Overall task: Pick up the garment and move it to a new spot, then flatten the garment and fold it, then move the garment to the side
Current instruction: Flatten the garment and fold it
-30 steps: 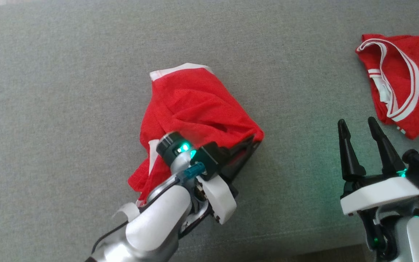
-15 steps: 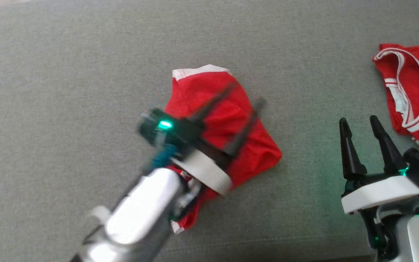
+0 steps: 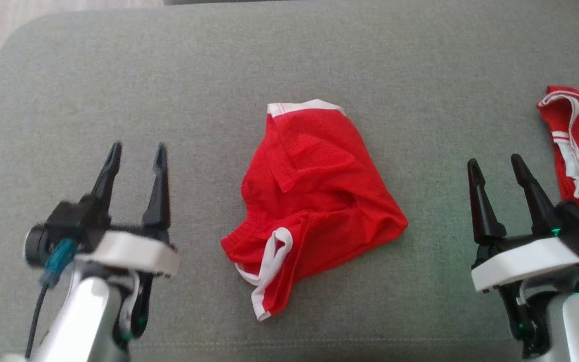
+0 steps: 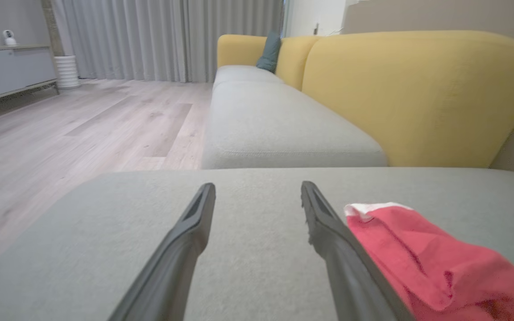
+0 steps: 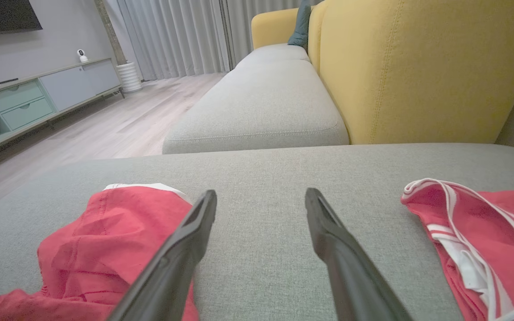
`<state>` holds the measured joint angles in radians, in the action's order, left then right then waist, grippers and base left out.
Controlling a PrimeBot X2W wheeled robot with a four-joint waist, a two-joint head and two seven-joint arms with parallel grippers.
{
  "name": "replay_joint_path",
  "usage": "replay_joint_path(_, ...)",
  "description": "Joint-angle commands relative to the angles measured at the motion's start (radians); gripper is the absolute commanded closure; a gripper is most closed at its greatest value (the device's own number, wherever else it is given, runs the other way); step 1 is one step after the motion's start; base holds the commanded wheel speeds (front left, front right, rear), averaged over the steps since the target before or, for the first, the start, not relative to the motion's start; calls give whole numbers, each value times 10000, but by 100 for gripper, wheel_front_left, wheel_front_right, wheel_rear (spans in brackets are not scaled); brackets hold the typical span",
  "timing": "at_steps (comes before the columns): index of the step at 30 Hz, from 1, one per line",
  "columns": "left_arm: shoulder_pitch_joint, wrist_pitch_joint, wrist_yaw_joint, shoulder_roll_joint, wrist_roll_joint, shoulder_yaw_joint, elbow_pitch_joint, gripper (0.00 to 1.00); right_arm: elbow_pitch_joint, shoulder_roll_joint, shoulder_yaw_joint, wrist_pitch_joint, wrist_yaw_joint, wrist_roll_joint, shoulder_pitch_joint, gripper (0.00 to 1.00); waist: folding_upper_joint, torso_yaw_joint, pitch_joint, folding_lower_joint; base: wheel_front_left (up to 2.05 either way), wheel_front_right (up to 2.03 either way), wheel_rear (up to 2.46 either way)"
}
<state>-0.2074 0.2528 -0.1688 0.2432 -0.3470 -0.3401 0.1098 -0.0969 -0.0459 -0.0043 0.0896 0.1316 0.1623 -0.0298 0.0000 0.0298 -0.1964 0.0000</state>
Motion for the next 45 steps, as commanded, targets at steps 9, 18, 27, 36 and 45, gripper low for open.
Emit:
replay_joint_path(9,849,89,20,483,248,583,-441,0,-494,-89,265,239,-9,-206,117,0,0,157,535,0,0,0,0)
replay_joint_path(18,1248,89,6,455,207,533,-330,0,-607,-114,203,354,-9,-173,437,0,0,149,896,0,0,0,0)
replay_joint_path(27,1240,89,4,431,173,495,-311,0,-725,-117,215,436,-9,-153,503,0,0,171,892,0,0,0,0)
replay_joint_path(36,1170,78,-32,448,168,454,-353,0,-713,-214,589,656,-9,-76,456,0,0,201,809,0,0,0,0)
replay_joint_path(45,771,62,-37,427,261,319,-444,0,-520,-1761,3954,1971,-9,974,-484,0,0,391,356,0,0,0,0)
